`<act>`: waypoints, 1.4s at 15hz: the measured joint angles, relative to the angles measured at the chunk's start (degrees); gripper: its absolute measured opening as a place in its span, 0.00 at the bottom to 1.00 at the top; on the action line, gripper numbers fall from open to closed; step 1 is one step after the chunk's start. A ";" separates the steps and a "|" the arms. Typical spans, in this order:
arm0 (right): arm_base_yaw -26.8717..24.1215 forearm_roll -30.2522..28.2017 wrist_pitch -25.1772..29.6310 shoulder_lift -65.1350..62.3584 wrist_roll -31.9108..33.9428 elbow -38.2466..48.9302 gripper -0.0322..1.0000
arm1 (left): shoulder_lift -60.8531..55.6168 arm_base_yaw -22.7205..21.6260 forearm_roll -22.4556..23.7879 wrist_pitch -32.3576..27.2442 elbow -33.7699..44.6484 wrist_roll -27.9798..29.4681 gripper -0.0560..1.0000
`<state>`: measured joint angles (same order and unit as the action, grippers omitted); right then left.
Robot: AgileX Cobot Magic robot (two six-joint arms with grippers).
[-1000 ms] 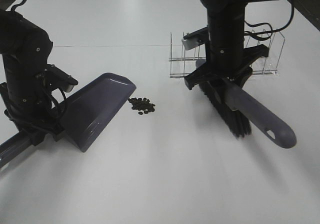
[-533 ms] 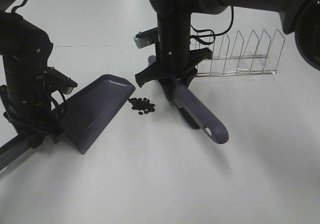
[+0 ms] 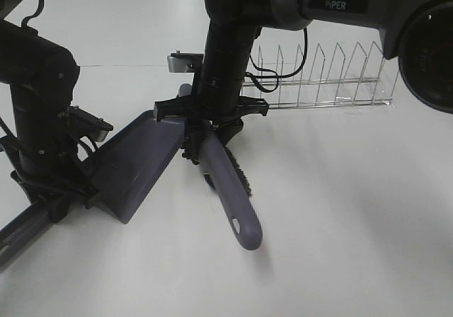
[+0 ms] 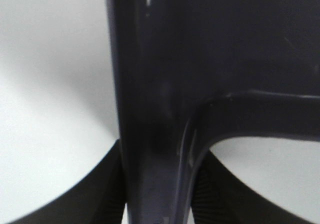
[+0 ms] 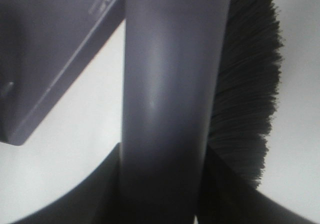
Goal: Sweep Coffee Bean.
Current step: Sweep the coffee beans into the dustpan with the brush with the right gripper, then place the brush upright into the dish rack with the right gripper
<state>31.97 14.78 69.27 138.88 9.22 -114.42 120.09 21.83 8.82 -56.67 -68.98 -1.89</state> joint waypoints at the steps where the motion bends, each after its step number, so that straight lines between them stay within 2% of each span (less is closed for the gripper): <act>1: 0.00 2.52 -0.52 0.00 -0.57 0.00 0.34 | 0.23 0.00 -0.52 -0.46 -0.17 0.00 0.36; 4: -0.17 12.89 -3.78 0.11 -3.27 0.00 0.34 | 0.23 0.00 -1.38 -0.97 -0.23 0.00 0.36; 5: -0.17 14.55 -4.53 0.11 -4.07 0.00 0.34 | 0.23 0.00 -1.38 -0.97 -0.23 0.00 0.36; 6: -0.17 20.05 -6.53 0.52 -5.90 0.00 0.34 | 0.23 0.00 -1.43 -0.97 -0.23 0.00 0.36; 9: -0.17 24.47 -7.22 0.57 -8.08 -1.09 0.34 | 0.23 0.00 -1.49 -0.97 -0.23 0.00 0.36; 11: -0.40 24.06 -5.44 0.57 -8.42 -4.41 0.34 | 0.23 0.00 -1.78 -1.09 -0.23 0.00 0.36; 14: -1.38 19.77 -0.74 0.52 -8.54 -10.71 0.34 | 0.23 0.00 -2.12 -1.60 -0.23 0.34 0.36; 17: -2.98 10.26 0.52 -0.63 -6.36 -16.96 0.34 | 0.23 0.00 -2.69 -2.81 -0.57 3.55 0.36; 20: -3.21 7.10 0.69 -2.12 -5.10 -17.36 0.34 | -1.26 -1.72 -4.47 -2.69 -0.69 7.05 0.36; 21: -3.21 5.73 0.80 -3.95 -5.10 -15.47 0.34 | -4.07 -3.32 -6.82 -2.75 -0.69 7.56 0.36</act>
<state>28.76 20.51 70.07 134.93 4.13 -129.89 116.02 18.51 2.01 -59.42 -69.67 5.67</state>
